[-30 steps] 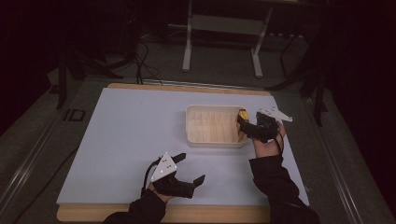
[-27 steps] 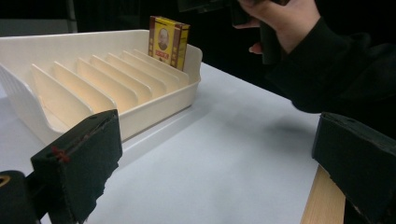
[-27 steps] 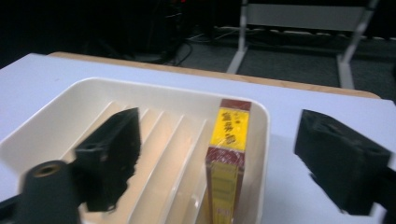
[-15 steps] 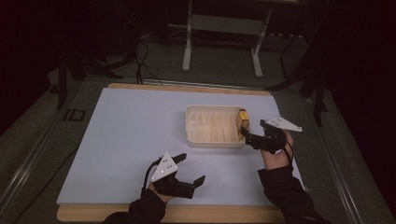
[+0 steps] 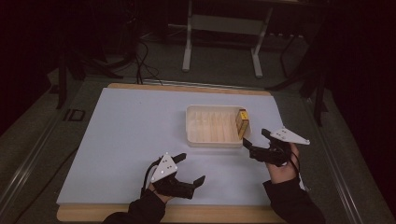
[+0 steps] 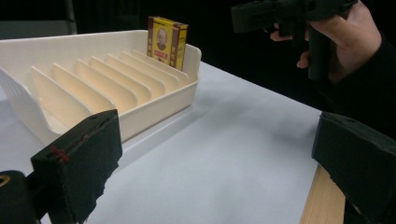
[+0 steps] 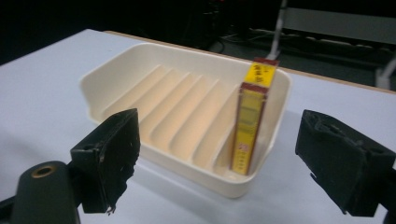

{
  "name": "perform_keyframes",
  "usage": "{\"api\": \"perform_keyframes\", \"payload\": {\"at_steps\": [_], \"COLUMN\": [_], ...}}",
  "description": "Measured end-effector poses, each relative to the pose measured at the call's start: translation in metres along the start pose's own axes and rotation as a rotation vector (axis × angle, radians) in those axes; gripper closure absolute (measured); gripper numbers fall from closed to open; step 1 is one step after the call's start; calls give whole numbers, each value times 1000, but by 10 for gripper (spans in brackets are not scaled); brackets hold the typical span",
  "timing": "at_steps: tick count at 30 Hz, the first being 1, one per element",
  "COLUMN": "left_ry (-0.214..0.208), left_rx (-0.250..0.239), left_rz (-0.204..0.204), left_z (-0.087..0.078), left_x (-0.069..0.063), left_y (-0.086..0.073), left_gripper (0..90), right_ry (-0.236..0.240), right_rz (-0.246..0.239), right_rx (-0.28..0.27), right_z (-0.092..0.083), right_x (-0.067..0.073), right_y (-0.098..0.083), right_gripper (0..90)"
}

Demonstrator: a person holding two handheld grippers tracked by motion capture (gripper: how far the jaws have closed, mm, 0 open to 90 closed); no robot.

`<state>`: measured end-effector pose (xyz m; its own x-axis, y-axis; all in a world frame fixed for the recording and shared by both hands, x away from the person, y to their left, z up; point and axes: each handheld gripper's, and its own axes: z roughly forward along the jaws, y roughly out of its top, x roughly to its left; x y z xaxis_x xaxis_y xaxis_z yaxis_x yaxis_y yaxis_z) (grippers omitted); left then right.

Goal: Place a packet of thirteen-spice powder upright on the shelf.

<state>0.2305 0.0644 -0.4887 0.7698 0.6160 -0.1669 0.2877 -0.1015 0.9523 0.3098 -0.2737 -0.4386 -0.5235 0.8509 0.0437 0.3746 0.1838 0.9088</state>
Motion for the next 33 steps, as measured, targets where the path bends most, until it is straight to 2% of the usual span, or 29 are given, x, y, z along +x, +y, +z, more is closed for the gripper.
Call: {"api": "perform_keyframes", "payload": {"at_steps": [4, 9, 12, 24, 33], "left_ry": [1, -2, -3, 0, 0], "left_rx": [3, 4, 6, 4, -1], "left_rz": [15, 16, 16, 21, 25], "left_z": [-1, -1, -1, -1, -2], "left_x": [-1, -2, -2, -2, -2], "left_y": [0, 1, 0, 0, 0], "left_gripper": [25, 25, 25, 25, 25], "right_ry": [24, 60, 84, 101, 117], "right_rz": [-15, -47, -49, -54, -77], "right_rx": [4, 13, 30, 49, 57], "right_z": [-8, -18, -22, -33, -41], "right_x": [5, 11, 12, 12, 11], "right_y": [-6, -15, -21, -35, -44], "right_gripper": [139, 138, 138, 138, 138]}}
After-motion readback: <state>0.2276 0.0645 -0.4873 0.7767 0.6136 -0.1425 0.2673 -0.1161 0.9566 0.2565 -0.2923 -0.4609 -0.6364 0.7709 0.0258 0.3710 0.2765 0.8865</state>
